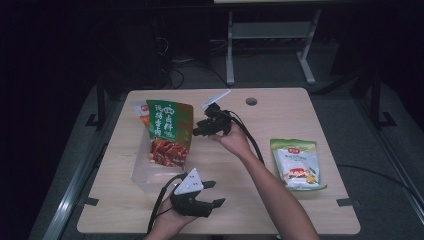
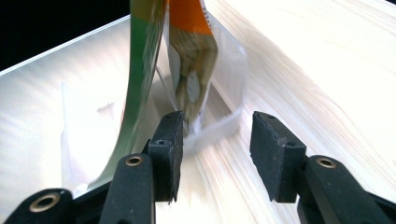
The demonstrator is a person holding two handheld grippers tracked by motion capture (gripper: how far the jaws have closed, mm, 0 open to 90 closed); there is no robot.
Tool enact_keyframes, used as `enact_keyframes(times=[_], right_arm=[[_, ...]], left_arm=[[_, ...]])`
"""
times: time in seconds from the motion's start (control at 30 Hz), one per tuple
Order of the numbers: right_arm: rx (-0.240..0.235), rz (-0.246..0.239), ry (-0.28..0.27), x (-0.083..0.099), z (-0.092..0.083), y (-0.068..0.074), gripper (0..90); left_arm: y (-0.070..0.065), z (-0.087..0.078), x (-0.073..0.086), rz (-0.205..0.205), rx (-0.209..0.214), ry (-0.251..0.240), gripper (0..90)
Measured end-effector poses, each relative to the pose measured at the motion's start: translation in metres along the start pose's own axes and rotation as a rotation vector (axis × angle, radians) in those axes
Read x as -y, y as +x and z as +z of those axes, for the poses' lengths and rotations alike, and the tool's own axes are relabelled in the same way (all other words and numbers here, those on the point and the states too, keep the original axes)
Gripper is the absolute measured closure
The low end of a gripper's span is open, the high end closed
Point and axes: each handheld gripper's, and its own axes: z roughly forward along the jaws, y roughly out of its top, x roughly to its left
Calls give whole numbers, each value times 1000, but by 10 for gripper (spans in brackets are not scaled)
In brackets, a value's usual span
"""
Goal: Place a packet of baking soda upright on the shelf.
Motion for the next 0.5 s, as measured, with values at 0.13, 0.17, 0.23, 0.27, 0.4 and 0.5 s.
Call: enact_keyframes(times=[0.13,0.17,0.23,0.27,0.4,0.5], right_arm=[[16,7,-4,11,-20,-3,507],[27,3,0,14,-25,-4,499],[32,7,2,20,-34,-4,491],[35,14,-2,23,-39,-4,486],[54,32,-1,37,-61,-7,464],[68,56,0,47,-77,-8,451]], left_arm=[[0,1,0,4,-1,5,373],[-1,2,0,3,-1,6,371],[-1,3,0,5,0,6,368],[-1,3,0,2,-1,8,368],[0,4,0,7,-4,11,360],[1,4,0,7,-7,10,355]])
